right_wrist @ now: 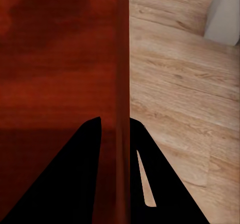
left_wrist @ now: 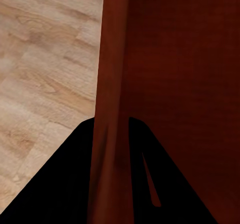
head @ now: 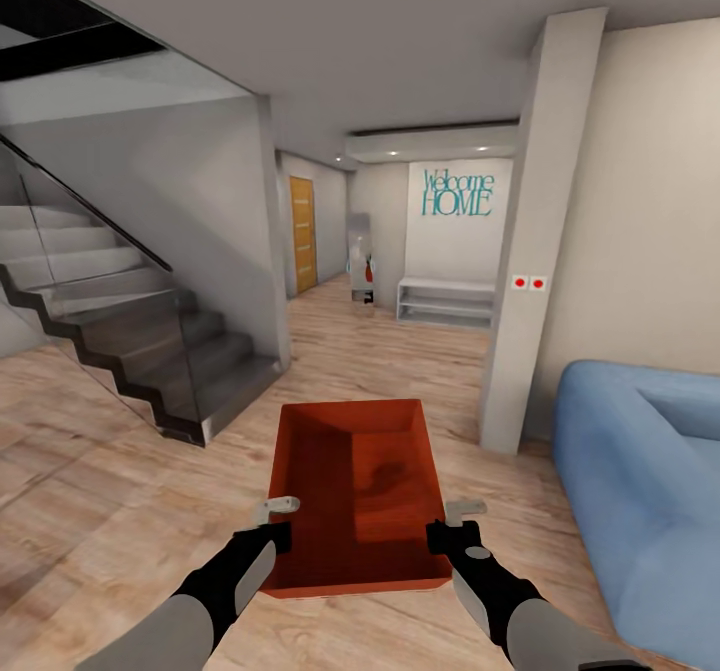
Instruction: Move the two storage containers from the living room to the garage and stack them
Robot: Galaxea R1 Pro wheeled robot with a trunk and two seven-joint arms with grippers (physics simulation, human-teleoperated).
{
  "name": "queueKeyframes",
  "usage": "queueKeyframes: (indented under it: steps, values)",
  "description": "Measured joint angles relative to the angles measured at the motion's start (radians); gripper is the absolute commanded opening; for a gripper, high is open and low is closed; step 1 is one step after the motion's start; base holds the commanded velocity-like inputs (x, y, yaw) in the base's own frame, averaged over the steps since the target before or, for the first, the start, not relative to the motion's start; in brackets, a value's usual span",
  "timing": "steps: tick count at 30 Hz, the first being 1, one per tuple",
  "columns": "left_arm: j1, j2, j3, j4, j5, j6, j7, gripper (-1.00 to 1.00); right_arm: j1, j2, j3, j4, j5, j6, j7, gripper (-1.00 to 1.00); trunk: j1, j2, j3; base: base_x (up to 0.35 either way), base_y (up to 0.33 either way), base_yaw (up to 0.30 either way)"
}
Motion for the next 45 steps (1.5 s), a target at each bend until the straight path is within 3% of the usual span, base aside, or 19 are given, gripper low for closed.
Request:
queueKeyframes:
  steps: [45]
  values:
    - [0.0,0.0,-0.002,0.009,0.006,-0.011,-0.003,-1.0,0.0,-0.001,0.003,0.0,0.001,-0.002,-0.001,-1.0,0.0,0.0,0.0,0.322,0.0,0.0]
